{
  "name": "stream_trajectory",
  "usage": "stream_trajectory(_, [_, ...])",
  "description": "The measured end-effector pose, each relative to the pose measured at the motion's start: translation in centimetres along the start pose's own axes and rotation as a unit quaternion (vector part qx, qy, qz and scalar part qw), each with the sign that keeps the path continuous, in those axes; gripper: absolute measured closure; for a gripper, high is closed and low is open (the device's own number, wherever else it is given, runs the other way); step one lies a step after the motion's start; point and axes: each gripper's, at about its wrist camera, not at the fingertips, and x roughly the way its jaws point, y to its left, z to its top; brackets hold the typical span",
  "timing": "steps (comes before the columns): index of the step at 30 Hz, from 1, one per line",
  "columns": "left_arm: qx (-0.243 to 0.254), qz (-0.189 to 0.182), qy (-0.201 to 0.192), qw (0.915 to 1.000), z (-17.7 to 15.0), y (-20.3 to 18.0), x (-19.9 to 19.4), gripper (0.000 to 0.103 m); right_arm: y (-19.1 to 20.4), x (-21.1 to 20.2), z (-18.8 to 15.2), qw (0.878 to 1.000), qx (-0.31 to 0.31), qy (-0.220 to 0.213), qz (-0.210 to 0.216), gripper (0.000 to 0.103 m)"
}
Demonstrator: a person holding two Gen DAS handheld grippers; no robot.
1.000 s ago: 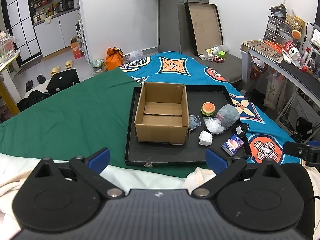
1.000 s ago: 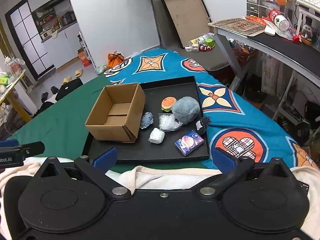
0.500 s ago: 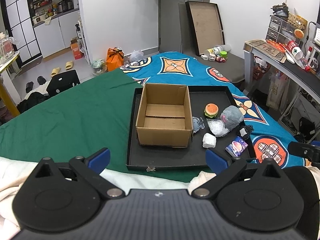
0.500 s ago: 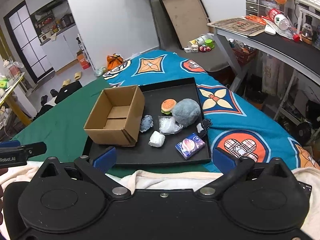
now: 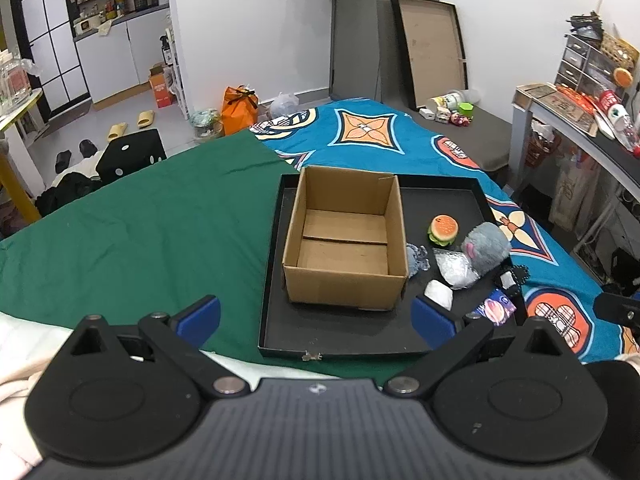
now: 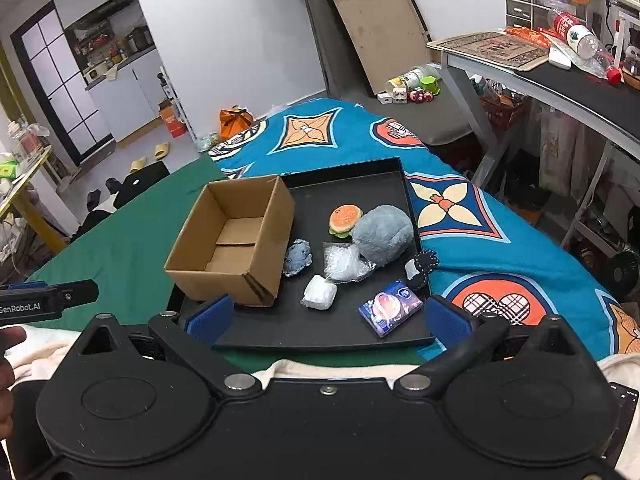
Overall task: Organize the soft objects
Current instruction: 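Move the right gripper to the grey fluffy plush ball and grasp it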
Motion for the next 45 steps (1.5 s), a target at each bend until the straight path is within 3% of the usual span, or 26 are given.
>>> stream_trajectory(24, [-0.014,0.018,0.027,0.9994,3.0,1.3,8.5,0.005,-4.2,6.5,2.6,0.999,0.027,0.02,-0.025,0.0])
stream_trajectory(34, [-0.012,0.037,0.045,0.9982,3.8,1.2,10.9,0.005,-5.7,9.8,3.4,0.999,0.041,0.029,-0.013,0.001])
stream_trajectory(42, [-0.023,0.044,0.058,0.9971,3.9,1.4,13.7,0.012,-6.6,12.8,3.6,0.997,0.058,0.042,0.006,0.007])
stream_trajectory(45, [-0.029,0.041,0.064,0.9967,4.0,1.4,14.8,0.02,-7.0,13.8,3.9,0.997,0.067,0.042,0.006,0.008])
